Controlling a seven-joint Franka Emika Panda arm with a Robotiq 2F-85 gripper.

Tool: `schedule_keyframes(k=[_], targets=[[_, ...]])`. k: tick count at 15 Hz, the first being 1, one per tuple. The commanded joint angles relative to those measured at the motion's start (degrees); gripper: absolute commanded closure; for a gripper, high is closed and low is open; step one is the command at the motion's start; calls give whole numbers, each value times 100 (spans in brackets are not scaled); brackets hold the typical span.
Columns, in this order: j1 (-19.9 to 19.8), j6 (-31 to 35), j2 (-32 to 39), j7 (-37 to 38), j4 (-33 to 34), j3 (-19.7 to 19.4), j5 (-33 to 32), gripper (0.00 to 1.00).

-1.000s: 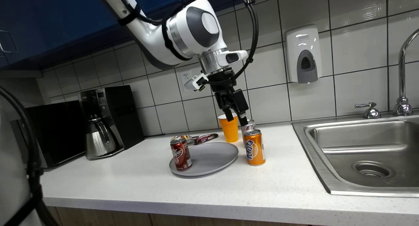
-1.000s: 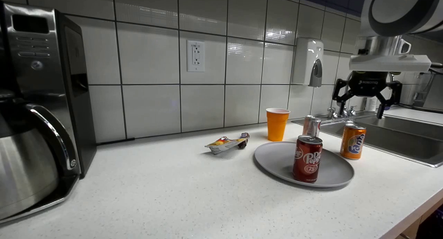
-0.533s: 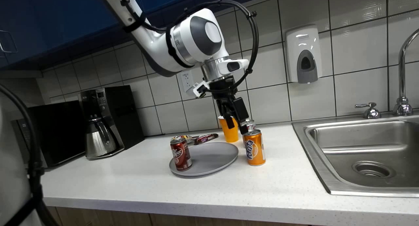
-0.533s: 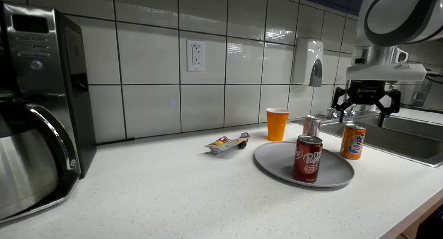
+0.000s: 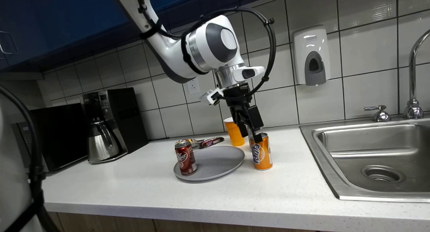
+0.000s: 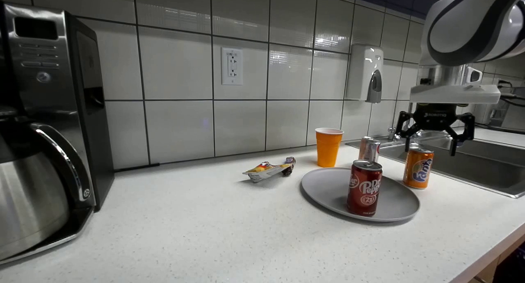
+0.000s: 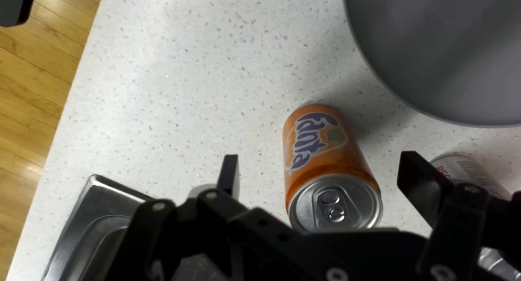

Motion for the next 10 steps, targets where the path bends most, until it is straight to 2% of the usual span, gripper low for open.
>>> schedule_keyframes(k=[1, 10], targets=[[149, -216, 331, -109, 410, -155, -13, 0], [344, -234, 941, -326, 965, -371, 138, 0]])
